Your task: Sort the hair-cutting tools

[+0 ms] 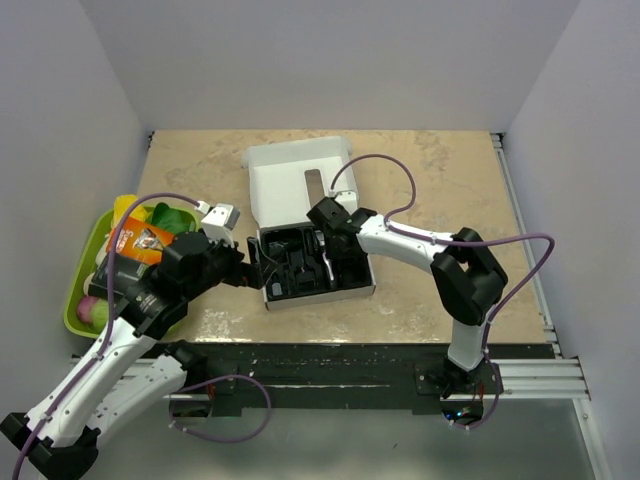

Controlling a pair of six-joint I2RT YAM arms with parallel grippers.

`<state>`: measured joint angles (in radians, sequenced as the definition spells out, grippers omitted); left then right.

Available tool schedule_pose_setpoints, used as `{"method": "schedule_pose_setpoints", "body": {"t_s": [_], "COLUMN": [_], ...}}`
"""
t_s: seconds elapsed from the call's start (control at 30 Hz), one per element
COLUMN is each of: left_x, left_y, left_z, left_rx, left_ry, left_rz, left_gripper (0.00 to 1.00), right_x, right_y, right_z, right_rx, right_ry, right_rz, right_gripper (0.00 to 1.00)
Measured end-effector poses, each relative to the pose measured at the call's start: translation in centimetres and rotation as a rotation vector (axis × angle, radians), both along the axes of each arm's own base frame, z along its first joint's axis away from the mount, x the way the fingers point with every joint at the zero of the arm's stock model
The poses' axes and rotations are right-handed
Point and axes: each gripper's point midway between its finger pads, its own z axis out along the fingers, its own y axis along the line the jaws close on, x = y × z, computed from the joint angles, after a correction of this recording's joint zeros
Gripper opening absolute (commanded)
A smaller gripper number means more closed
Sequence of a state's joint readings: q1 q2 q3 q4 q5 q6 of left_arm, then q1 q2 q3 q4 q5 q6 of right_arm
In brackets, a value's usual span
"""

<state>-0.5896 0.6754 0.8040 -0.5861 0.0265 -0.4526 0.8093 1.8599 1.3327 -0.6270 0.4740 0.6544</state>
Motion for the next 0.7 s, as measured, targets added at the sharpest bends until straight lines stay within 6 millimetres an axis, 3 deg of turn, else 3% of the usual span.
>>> {"method": "schedule_pose_setpoints", "body": {"t_s": [0.17, 0.47, 0.7], "left_x": [0.03, 0.1, 0.11], "left_y": [-0.02, -0.07, -0.09], "left_z": [-0.08, -0.27, -0.31], "left_rx": [0.002, 0.006, 0.007], "left_ry": [0.003, 0.009, 0.011], "left_rz": [0.0, 0.0, 0.0], "left_gripper": [1.0, 1.0, 1.0], "right_x": [-0.01, 0.0, 0.12], "right_y": [0.04, -0.28, -0.71], "right_z": [-0.01, 0.01, 0.18], "right_rx": [0.002, -0.014, -0.057], "right_ry": [0.001, -0.002, -0.013], "right_rz": [0.0, -0.001, 0.03], "right_gripper": [0.49, 0.29, 0.25]}}
